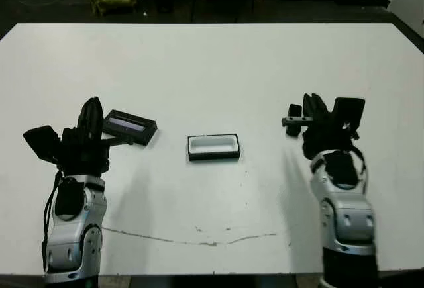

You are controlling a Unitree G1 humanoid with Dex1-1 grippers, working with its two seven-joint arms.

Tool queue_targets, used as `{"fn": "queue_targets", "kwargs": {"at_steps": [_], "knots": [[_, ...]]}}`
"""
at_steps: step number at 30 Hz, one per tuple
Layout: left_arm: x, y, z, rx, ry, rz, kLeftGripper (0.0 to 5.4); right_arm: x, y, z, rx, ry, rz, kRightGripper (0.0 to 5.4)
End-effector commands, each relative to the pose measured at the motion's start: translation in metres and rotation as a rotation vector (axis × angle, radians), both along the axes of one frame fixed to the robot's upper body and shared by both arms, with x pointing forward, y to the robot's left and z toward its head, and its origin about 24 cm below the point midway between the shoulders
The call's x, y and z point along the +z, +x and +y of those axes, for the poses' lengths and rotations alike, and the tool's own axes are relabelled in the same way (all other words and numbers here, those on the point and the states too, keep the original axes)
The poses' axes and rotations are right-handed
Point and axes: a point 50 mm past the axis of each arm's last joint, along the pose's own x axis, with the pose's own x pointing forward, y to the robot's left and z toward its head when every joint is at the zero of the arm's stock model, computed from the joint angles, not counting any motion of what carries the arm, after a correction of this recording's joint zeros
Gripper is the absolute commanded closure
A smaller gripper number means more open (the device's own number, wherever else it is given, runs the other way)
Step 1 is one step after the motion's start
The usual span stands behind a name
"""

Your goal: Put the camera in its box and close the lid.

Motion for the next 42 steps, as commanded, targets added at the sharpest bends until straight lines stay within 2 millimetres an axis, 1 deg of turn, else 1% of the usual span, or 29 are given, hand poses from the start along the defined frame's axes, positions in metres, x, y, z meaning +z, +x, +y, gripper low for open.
{"fn": "queue_targets", "kwargs": {"at_steps": [1, 10, 19, 27, 34, 37, 42], "knots": [[-0.009, -0.001, 0.003, 0.01, 0.003, 0.041, 5.39, -0.014, 0.002, 0.003, -0.057, 0.014, 0.012, 5.4], [-0.011, -0.001, -0.001, -0.004, -0.012, 0.047, 5.39, -0.029, 0.014, 0.01, -0.15, 0.014, 0.037, 5.4], [-0.015, -0.002, -0.001, -0.006, -0.013, 0.044, 5.39, -0.037, 0.026, 0.004, -0.171, -0.006, 0.062, 5.4], [-0.017, -0.002, 0.0, -0.008, -0.016, 0.047, 5.39, -0.034, 0.031, 0.001, -0.137, -0.004, 0.094, 5.4], [-0.017, -0.002, 0.0, -0.016, -0.017, 0.056, 5.39, -0.029, 0.032, 0.001, -0.11, 0.055, 0.121, 5.4], [-0.016, -0.003, -0.001, -0.019, -0.011, 0.056, 5.4, -0.026, 0.031, 0.001, -0.083, 0.004, 0.163, 5.06], [-0.017, -0.003, -0.001, -0.018, -0.005, 0.051, 5.4, -0.021, 0.03, 0.002, -0.06, -0.04, 0.213, 3.99]]}}
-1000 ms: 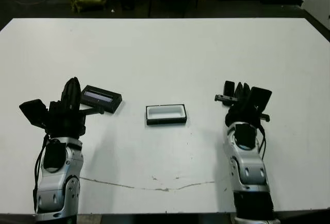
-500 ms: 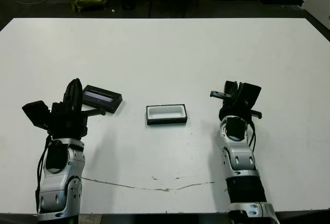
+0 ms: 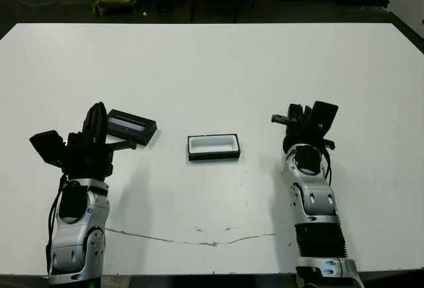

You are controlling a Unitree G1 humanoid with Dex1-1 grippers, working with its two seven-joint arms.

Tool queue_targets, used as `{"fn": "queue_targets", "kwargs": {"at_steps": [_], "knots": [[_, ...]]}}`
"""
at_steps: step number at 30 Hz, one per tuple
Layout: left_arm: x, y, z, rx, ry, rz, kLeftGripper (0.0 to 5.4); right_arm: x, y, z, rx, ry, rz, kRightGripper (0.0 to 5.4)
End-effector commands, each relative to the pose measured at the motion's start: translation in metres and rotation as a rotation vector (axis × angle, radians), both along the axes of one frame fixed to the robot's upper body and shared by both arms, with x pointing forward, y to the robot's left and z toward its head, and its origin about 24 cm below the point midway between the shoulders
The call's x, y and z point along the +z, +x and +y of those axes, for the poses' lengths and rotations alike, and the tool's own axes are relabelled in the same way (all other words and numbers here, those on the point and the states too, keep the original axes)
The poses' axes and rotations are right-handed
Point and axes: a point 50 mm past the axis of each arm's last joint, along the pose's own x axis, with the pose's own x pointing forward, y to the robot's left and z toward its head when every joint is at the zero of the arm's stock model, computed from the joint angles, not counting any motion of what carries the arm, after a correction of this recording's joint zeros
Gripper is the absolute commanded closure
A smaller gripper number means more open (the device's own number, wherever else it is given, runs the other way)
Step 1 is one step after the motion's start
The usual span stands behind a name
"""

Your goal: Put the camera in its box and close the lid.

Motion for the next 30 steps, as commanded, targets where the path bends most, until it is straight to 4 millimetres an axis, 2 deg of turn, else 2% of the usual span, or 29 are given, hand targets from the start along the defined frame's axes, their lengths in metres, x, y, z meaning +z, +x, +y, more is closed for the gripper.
{"fn": "queue_targets", "kwargs": {"at_steps": [1, 18, 30], "knots": [[-0.007, -0.002, 0.001, 0.003, 0.01, 0.032, 5.4, 0.002, -0.001, 0.0, 0.008, -0.027, 0.038, 3.77], [-0.008, -0.002, 0.001, 0.003, -0.002, 0.051, 5.4, 0.001, 0.0, 0.009, -0.071, -0.089, 0.046, 0.01], [-0.009, -0.003, 0.0, -0.006, 0.001, 0.047, 5.4, -0.006, 0.01, 0.007, -0.094, -0.087, 0.11, 0.01]]}}
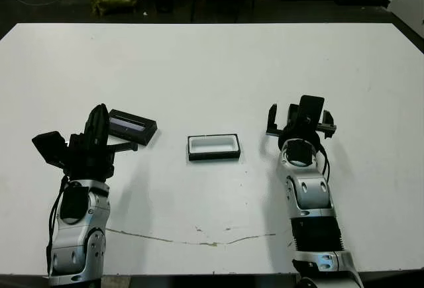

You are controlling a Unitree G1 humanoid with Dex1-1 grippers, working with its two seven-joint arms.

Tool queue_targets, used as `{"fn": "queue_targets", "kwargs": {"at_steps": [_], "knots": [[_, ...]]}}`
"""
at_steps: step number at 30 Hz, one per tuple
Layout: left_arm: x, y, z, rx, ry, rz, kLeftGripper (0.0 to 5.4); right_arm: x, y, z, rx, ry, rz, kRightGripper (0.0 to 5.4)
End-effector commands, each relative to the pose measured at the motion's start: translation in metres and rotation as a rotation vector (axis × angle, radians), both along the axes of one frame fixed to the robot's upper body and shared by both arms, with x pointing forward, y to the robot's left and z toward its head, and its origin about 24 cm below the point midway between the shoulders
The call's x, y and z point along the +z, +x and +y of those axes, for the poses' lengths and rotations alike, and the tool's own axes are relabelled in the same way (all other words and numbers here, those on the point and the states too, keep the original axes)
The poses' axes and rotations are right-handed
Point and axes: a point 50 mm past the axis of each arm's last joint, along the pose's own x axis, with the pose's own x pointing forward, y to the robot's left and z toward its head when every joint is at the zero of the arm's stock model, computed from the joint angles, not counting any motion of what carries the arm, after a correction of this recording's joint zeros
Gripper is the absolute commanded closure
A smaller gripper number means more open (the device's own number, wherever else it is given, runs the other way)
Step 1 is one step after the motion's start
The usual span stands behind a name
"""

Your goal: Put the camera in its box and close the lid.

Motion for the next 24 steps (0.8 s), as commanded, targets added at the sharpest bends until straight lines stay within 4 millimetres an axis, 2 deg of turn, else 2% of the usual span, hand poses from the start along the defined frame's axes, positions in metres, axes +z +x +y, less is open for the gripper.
{"fn": "queue_targets", "kwargs": {"at_steps": [1, 24], "knots": [[-0.0075, -0.0028, 0.0015, 0.007, 0.001, 0.04, 5.4, -0.0043, 0.0026, -0.0032, -0.023, -0.026, 0.041, 0.01], [-0.0049, -0.0012, 0.0018, -0.004, 0.001, 0.046, 5.4, -0.0111, 0.0123, -0.0064, -0.02, -0.004, 0.176, 0.01]]}}
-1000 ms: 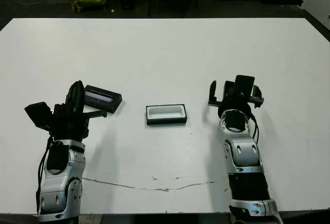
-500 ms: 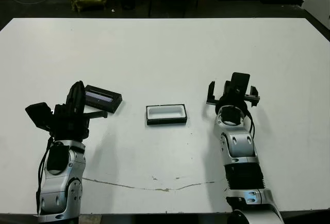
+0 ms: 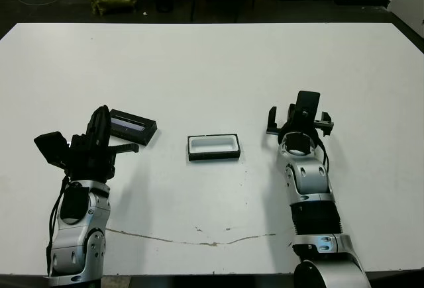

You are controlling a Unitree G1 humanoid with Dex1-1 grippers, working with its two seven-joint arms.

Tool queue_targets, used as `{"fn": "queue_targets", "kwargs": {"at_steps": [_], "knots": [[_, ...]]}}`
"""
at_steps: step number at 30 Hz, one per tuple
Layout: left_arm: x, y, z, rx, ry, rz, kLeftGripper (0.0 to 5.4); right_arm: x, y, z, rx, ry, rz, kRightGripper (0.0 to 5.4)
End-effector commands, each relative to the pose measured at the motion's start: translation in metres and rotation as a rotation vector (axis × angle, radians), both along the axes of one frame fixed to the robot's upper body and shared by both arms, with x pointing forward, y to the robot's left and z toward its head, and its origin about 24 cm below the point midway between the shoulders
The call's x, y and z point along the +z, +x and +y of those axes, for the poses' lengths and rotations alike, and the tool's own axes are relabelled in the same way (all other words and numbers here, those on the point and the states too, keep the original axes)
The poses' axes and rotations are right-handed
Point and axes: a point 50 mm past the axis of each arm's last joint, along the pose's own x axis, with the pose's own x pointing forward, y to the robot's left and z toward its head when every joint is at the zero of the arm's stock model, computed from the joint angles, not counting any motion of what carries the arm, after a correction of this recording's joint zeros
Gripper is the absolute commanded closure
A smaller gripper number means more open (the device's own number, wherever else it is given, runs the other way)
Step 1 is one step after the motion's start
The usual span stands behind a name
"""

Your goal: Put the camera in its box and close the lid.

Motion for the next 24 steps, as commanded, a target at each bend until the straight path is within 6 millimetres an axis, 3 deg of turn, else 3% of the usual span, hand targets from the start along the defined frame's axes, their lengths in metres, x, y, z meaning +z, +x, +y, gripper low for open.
{"fn": "queue_targets", "kwargs": {"at_steps": [1, 5, 11, 15, 24], "knots": [[-0.003, -0.001, 0.002, 0.003, 0.011, 0.023, 5.4, -0.002, 0.001, -0.001, -0.001, 0.001, 0.053, 0.01], [-0.001, 0.0, 0.0, 0.004, 0.011, 0.027, 5.4, -0.002, 0.0, 0.001, 0.006, 0.016, 0.067, 0.1], [0.001, 0.001, -0.002, -0.006, -0.003, 0.035, 5.4, -0.005, -0.002, 0.003, -0.008, 0.11, 0.073, 1.15], [0.001, 0.001, -0.002, -0.008, 0.002, 0.033, 5.4, -0.008, -0.003, 0.004, -0.014, 0.132, 0.088, 1.08], [0.002, 0.0, -0.001, -0.002, 0.008, 0.031, 5.4, -0.018, -0.006, 0.007, -0.016, 0.119, 0.112, 3.02]]}}
